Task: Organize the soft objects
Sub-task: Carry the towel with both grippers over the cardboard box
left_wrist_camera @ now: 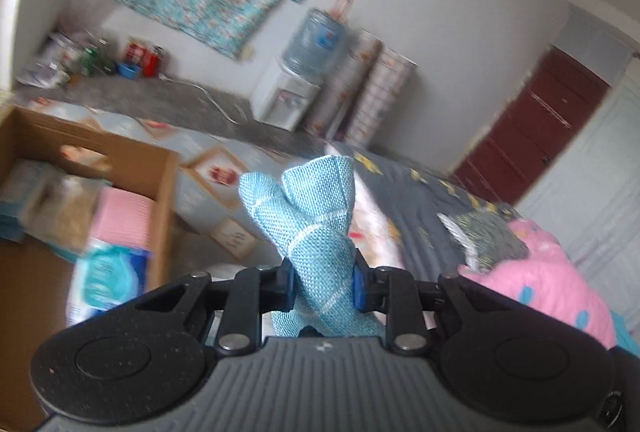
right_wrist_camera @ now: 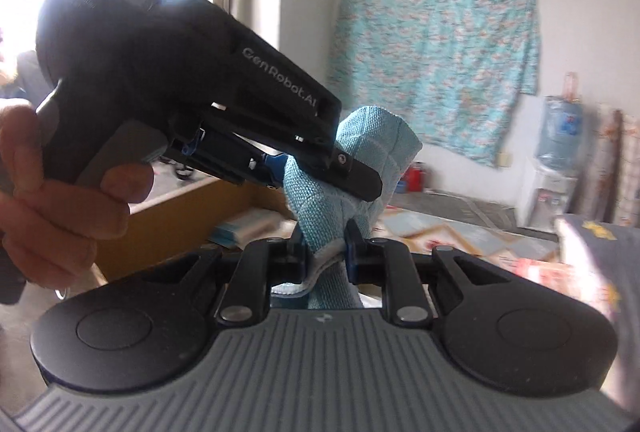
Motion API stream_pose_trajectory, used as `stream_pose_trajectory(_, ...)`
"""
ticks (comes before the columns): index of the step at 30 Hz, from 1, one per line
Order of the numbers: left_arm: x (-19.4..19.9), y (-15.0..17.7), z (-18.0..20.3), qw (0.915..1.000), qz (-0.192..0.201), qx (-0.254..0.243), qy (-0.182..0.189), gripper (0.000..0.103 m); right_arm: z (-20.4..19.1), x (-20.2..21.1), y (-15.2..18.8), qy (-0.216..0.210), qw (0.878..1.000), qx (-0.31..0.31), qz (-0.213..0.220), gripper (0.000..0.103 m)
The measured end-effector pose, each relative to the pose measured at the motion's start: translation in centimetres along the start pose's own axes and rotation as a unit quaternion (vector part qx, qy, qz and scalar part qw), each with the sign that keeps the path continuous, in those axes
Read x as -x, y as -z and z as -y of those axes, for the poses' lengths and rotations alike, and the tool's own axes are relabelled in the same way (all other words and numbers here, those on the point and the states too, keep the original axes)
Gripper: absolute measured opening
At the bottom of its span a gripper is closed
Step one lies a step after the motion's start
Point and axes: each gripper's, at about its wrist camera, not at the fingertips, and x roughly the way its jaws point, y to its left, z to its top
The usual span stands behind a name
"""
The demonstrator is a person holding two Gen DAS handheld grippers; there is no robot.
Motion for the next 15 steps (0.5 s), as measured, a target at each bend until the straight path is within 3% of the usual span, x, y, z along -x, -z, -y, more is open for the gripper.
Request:
stream_pose_trajectory(6, 2.2, -1.3, -7.2, 0.9963, 0.011, 0.028, -0.081, 0.025, -4.1, -7.2, -1.7, -0.087, 0.995, -0.041, -0.037, 0.017)
stream_pose_trajectory(15, 1.0, -2.7, -16.6, 0.9863, -0.029, 0.056, -0.153, 0.024, -10.7, -17.0, -1.3, -0.128, 0.984, -0.046, -0.116, 0.023)
